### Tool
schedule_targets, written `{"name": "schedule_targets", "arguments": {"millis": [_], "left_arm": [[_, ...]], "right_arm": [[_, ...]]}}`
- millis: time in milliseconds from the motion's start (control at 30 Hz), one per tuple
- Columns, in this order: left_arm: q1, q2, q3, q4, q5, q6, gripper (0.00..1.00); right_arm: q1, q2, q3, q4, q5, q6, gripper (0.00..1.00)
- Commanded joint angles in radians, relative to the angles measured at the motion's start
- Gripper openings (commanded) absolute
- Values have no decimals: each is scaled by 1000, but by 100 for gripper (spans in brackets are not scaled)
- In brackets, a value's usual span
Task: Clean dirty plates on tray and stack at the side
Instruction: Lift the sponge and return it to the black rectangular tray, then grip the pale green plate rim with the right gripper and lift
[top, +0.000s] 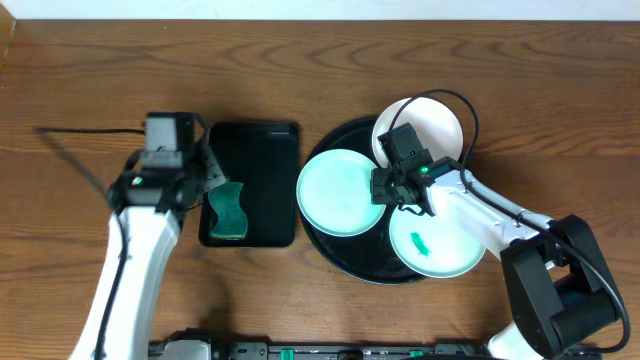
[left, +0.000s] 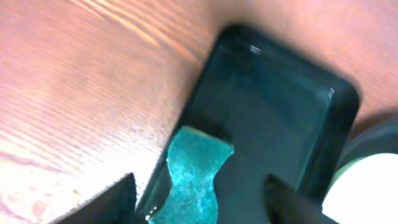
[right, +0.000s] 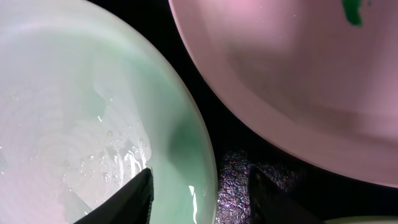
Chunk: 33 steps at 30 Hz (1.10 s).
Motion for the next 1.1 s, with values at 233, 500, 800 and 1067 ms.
{"name": "schedule_targets", "arguments": {"millis": [233,500,800,1067], "left_arm": [[37,-41,17,0,-34,-16,78],[37,-41,17,0,-34,-16,79],[37,-41,17,0,-34,-16,79],[37,-41,17,0,-34,-16,79]], "right_arm": [[16,6,-1,-11,0,6,47],[17,7,-41,44,0,7,37],[16,7,-76,99,3,7,23],[15,7,-77,103,3,6,1]]}}
